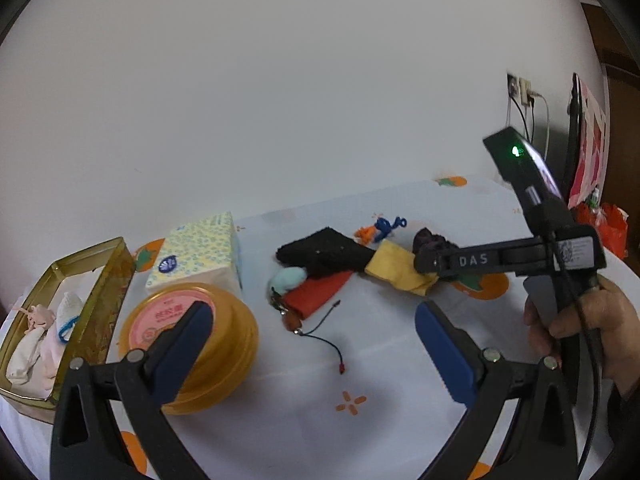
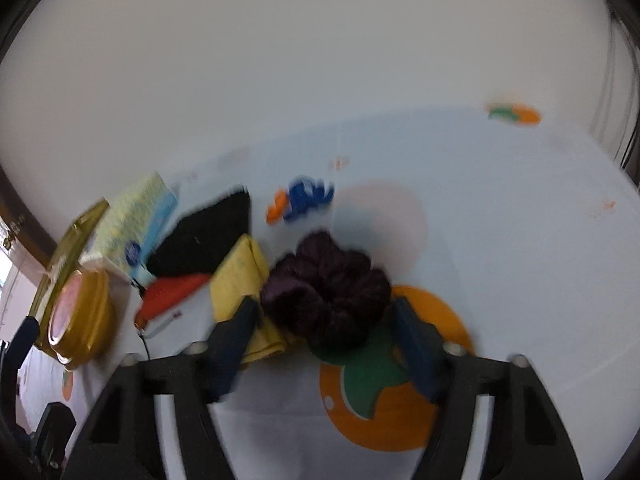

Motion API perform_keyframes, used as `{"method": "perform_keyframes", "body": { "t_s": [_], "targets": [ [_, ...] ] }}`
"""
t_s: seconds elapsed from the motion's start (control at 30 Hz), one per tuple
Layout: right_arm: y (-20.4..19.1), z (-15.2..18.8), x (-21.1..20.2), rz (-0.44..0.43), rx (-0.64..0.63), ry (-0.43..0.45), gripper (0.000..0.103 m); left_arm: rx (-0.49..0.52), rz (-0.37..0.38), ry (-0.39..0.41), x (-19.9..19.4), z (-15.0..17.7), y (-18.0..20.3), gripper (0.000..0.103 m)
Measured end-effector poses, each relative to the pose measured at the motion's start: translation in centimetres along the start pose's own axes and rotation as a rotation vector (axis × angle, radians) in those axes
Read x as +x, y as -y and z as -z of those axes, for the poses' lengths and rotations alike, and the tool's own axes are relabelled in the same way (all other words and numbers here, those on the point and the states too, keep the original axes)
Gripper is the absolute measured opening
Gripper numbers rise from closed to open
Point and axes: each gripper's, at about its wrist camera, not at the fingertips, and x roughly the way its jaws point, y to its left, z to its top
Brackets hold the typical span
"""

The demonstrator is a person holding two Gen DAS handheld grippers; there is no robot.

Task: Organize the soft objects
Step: 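Move both tools back toward the remaining fabric pile, then grasp the yellow cloth with the left tool while the right tool grasps the purple scrunchie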

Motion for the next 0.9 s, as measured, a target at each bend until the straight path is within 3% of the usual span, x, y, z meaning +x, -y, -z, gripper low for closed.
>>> {"method": "perform_keyframes", "body": {
  "t_s": [0.03,0.1,0.23,0.33,0.43,0.57,0.73,0.9],
  "targets": [
    [-0.2,0.0,0.0,0.0,-0.017,-0.001,0.049,-0.001,0.001,-0.008,0.2,0.0,0.0,0.103],
    [-0.4,0.2,0.0,0.009,-0.041,-0.01,0.043,-0.012,0.003,-0.023,0.5,-0.1,0.0,0.103],
    [-0.7,0.6,-1.2,-0.011,-0.092,0.017,0.042,-0.052,0.016,-0.055,1.2,-0.1,-0.4,0.103],
    [-0.2,0.5,-3.2,-0.047,-0.057,0.079,0.042,-0.077,0.04,-0.07,1.6,-0.1,-0.4,0.103],
    [0.9,0.3,-3.8,-0.13,0.016,0.095,0.042,-0.092,0.058,-0.084,2.1,-0.2,-0.1,0.103],
    [1.9,0.6,-2.3,-0.32,0.115,-0.027,0.042,-0.083,0.064,-0.097,2.5,-0.4,0.7,0.103],
    [0.5,1.3,-1.2,-0.222,0.049,-0.082,0.045,-0.041,0.055,-0.109,2.8,-0.4,1.7,0.103],
    [0.6,1.4,-1.0,-0.241,0.06,-0.098,0.051,-0.035,0.047,-0.119,3.0,-0.4,1.8,0.103]
  ]
}}
